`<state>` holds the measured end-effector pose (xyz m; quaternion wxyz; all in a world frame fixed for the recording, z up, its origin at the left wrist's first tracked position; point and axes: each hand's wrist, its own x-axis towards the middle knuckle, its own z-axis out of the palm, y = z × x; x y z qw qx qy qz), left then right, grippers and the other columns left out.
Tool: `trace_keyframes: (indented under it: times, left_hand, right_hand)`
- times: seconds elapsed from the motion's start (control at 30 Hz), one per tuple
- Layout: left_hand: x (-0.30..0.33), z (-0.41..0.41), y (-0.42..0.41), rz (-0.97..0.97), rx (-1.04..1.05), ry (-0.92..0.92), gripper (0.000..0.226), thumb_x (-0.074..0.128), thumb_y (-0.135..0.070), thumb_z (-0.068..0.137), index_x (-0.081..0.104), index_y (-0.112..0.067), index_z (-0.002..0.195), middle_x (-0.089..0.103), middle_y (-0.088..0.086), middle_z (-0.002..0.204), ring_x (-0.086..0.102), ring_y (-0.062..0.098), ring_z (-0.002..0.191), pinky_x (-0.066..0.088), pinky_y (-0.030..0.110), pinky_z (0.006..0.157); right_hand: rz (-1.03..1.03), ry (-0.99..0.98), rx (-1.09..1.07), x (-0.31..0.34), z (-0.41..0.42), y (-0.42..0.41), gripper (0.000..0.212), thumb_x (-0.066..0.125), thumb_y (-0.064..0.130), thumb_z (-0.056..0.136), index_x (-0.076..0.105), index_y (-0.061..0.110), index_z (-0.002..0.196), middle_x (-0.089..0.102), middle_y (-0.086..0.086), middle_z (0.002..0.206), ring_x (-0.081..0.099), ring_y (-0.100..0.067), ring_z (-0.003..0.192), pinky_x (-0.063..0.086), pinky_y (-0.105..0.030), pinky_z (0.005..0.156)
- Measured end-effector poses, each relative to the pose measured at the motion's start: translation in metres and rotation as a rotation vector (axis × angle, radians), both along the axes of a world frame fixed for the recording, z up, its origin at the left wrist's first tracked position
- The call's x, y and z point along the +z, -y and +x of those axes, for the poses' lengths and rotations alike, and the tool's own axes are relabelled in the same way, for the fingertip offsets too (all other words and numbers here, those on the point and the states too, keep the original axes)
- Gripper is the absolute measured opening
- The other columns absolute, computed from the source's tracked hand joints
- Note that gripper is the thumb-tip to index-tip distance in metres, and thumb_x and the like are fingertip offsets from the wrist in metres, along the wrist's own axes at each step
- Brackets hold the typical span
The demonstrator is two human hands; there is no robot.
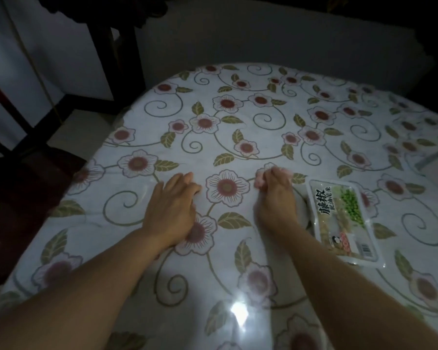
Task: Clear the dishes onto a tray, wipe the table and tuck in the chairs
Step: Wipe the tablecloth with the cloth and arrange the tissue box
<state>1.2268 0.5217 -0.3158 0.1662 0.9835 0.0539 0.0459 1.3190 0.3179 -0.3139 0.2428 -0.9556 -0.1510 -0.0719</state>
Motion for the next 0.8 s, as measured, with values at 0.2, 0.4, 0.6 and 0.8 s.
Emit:
trace_keyframes:
  times: [0.2,0.4,0.6,0.8]
  left_hand:
    - [-0.008,0.01,-0.008,-0.029,0.012,0.038,0.041,0.043,-0.014,0.092,0.043,-0.022,0.132,0.03,-0.002,0.152,0.024,0.015,0.14,0.008,0.041,0.116]
    - [0.015,0.006,-0.02,0.048,-0.003,0.048,0.04,0.049,-0.009,0.084,0.049,-0.021,0.121,0.054,0.0,0.129,0.044,0.018,0.122,0.018,0.04,0.109]
    - [0.016,-0.012,-0.091,0.017,0.3,0.072,0.053,0.048,0.002,0.079,0.046,-0.003,0.131,0.049,0.018,0.133,0.043,0.033,0.123,0.032,0.046,0.103]
    - [-0.004,-0.022,-0.116,-0.089,0.308,-0.02,0.056,0.036,0.005,0.09,0.03,-0.004,0.144,0.023,0.013,0.154,0.019,0.026,0.143,0.013,0.035,0.118]
  right_hand:
    - [-0.03,-0.02,-0.08,-0.006,0.025,-0.038,0.034,0.042,0.002,0.089,0.053,0.011,0.12,0.052,-0.007,0.128,0.053,-0.023,0.114,0.042,-0.037,0.101]
    - [-0.014,0.026,0.593,-0.01,-0.07,-0.039,0.039,0.049,0.009,0.092,0.058,0.016,0.129,0.055,-0.002,0.135,0.051,-0.016,0.125,0.039,-0.031,0.107]
    - [-0.062,0.047,0.181,0.004,0.036,-0.047,0.02,0.04,0.017,0.099,0.056,0.016,0.11,0.058,-0.006,0.106,0.056,-0.028,0.093,0.041,-0.036,0.079]
    - [-0.015,-0.015,0.17,-0.001,0.019,-0.113,0.016,0.041,0.007,0.088,0.049,0.021,0.087,0.06,0.002,0.09,0.058,-0.018,0.076,0.045,-0.031,0.064]
